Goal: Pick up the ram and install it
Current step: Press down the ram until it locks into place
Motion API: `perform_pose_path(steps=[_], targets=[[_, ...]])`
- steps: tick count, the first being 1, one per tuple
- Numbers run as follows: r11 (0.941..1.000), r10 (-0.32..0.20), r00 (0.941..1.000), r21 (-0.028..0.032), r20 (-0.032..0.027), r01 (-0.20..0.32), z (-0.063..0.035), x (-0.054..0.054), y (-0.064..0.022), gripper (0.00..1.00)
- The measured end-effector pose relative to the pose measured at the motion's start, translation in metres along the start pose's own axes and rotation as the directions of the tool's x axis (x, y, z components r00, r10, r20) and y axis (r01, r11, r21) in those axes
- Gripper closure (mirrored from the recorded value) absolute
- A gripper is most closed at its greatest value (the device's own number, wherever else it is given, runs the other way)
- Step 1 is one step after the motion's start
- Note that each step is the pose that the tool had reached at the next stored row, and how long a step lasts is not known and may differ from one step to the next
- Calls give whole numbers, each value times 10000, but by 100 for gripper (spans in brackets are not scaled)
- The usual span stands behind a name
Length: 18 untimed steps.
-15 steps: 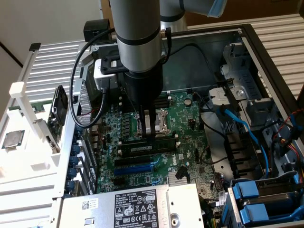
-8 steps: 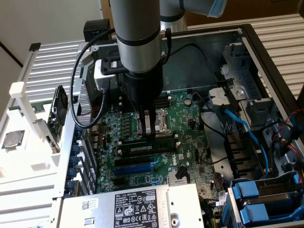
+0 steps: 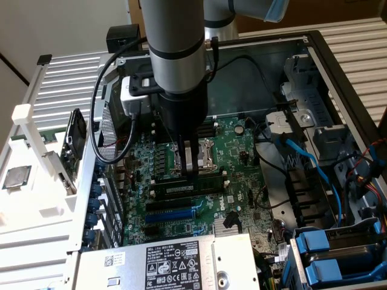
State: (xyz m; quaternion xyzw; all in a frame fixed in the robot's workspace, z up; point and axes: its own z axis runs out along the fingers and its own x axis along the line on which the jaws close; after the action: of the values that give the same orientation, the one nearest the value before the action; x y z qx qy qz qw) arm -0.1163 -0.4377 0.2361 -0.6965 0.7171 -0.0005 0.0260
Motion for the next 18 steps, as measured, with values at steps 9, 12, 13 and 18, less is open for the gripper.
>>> perform_pose_path(steps=[9,12,13,18], targets=[[10000,0,10000,0,0,0,17,0,0,89],[10000,0,10000,0,-1,0,24,0,0,89],[10000,0,10000,0,0,0,25,-1,0,89],[10000,0,10000,0,-1,0,26,-6,1,89]])
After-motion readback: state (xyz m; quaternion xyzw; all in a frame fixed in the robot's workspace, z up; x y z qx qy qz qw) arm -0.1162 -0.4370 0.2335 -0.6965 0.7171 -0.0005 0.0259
